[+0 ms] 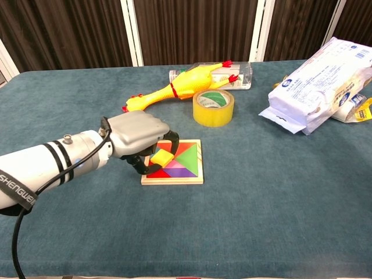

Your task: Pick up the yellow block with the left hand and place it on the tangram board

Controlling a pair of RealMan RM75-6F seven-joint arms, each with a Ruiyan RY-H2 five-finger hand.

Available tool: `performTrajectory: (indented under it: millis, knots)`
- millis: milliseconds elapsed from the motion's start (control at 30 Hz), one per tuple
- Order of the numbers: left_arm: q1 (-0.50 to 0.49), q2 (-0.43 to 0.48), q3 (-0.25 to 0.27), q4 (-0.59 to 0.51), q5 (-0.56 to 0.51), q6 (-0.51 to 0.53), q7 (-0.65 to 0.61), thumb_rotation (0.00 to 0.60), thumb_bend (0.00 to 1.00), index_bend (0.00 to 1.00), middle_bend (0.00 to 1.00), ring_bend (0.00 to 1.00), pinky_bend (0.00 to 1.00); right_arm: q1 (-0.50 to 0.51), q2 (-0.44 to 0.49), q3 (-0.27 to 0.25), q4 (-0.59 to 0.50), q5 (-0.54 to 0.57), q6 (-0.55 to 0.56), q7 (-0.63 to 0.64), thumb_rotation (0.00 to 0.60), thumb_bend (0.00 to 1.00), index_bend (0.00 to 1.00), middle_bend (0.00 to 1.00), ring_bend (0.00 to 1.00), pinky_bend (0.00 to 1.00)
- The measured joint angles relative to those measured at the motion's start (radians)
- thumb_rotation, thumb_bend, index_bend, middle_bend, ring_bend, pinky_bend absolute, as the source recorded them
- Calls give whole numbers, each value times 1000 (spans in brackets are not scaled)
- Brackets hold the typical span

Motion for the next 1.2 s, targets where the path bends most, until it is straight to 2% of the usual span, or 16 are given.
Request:
performTrajectory:
  millis: [467, 1200]
  knots:
    - [-4, -3, 5, 12, -10, 1, 10, 600, 379, 430, 1000, 1000, 1000, -3, 5, -1, 3, -3, 6, 11, 600, 156, 0, 0, 0, 0]
    - [-2, 10, 20, 13, 12, 10, -9, 600, 389, 324, 1000, 1000, 1000, -9, 8, -1, 3, -6, 15, 11, 600, 156, 0, 0, 0, 0]
